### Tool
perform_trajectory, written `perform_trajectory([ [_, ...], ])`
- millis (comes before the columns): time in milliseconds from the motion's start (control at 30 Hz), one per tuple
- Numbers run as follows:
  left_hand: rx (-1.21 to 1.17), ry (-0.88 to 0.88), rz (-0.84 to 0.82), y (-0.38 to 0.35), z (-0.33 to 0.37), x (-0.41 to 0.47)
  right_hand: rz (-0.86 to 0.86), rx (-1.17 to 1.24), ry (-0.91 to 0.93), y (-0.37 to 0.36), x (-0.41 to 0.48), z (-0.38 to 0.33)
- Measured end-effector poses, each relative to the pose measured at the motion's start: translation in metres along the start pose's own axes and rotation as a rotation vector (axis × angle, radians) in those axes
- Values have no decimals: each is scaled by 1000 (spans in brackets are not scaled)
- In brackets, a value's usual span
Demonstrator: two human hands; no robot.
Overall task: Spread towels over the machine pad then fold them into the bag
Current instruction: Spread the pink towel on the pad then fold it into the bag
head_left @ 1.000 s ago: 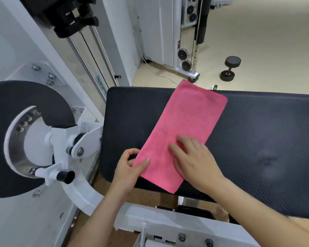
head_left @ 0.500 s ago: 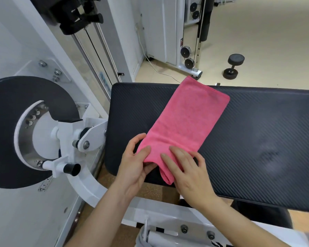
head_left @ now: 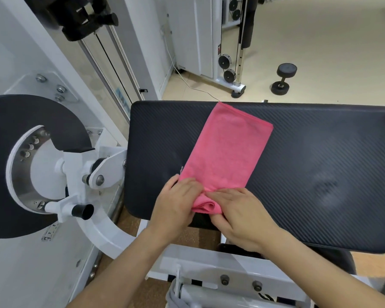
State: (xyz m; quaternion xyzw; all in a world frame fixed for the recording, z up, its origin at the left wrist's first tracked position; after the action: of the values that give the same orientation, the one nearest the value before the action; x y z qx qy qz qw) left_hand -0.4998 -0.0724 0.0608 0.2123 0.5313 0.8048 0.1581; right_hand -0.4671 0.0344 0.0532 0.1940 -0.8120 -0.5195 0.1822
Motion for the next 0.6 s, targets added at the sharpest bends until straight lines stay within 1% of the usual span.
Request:
perform_trajectory([
  [33,22,-28,12,0,-1,1,-81,44,13,1,-1,1],
  [100,127,-47,-80,-6,-2,-2,-234,106,39,8,-5,7],
  [133,197,-39,-155,-11,-2,-7,-231,117,33,17,-4,12],
  [167,264,-43,-249,-19,-1,-13,-147,112,1,32,-2,21],
  [233,374,-80,-398,-27,5,-26,97,59,-91,61,3,42],
  [267,387,-95,-447,-30,8,-32,134,37,-134,64,7,50],
  [300,340,-87,-509,-31,11,-34,117,23,-166,62,10,56],
  [333,261,-51,-593,-30,14,-33,77,14,-180,55,13,60],
  [367,160,-1,-640,-26,15,-28,54,16,-188,49,14,64],
  [400,84,26,-640,-21,17,-18,54,40,-200,46,13,67],
  [433,65,26,-601,-12,20,-4,72,98,-217,47,12,68],
  [533,110,34,-416,11,24,45,178,436,-259,59,6,66],
  [567,127,52,-392,13,25,59,196,535,-273,62,3,65],
  [600,132,65,-386,13,25,71,201,580,-268,63,1,63],
])
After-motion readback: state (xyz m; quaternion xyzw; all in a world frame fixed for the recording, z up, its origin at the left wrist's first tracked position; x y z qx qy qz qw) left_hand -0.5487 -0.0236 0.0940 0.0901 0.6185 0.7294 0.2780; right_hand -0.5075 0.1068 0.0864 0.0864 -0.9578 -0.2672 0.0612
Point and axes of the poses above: each hand's wrist, its own x-axis towards the middle knuckle, its own y-axis out of the back of the hand, z = x × y, the point moved 8 cm from there along x, towards the middle knuckle, and after that the axes turned 12 degrees about y, right-handed, at the moved point
